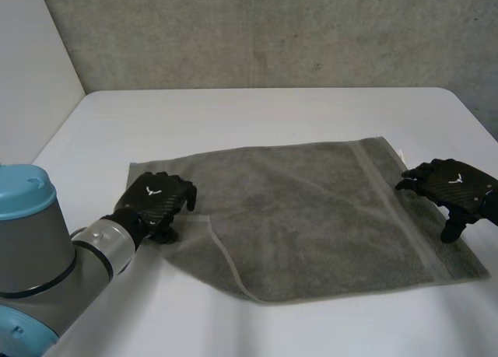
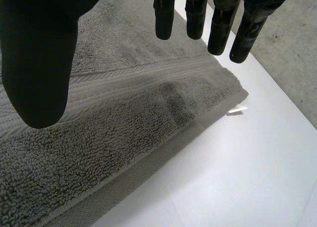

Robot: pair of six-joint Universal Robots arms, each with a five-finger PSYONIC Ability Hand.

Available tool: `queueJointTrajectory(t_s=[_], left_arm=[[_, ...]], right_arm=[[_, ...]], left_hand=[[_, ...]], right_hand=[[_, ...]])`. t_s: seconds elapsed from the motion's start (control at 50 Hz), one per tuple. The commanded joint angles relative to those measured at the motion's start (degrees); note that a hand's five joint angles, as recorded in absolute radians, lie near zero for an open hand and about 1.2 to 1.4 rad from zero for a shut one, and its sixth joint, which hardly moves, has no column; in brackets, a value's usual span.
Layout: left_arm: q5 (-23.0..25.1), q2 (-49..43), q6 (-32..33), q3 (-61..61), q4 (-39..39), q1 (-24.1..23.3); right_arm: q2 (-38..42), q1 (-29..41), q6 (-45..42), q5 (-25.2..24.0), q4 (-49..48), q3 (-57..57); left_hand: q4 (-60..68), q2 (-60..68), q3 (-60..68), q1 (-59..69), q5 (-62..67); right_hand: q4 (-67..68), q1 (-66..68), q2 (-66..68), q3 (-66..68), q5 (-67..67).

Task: Fold the towel.

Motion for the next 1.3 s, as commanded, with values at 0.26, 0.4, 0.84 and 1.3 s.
queueJointTrajectory(t_s=[0.26, 0.4, 0.84, 1.3], left_arm=[[5.7, -7.5, 0.2, 9.4, -4.0, -1.1], [11.7, -9.7, 4.7, 12.9, -10.0, -1.1], [11.8, -11.5, 17.1, 12.6, -15.6, -2.1], [11.7, -12.0, 27.1, 13.0, -19.3, -2.1]], right_arm=[[-0.2, 0.2, 0.1, 0.4, 0.1, 0.5], [-0.8, 0.2, 0.9, 0.6, 0.2, 0.4], [-2.6, 0.3, 13.9, 8.0, 1.1, -0.5], [-3.3, 0.1, 14.6, 8.5, 0.9, 1.6]], left_hand=[[-6.8, -6.8, -6.9, -6.8, -6.8], [-4.9, -4.9, -5.1, -4.9, -4.9], [12.2, 12.2, 12.1, 12.3, 12.2], [18.1, 18.1, 18.0, 18.1, 18.1]], right_hand=[[-3.2, -1.4, -2.4, -2.2, -3.0], [-3.2, -1.4, -2.4, -2.2, -3.0], [-3.2, -1.4, -2.4, -2.2, -3.0], [-3.2, -1.4, -2.4, -2.2, -3.0]])
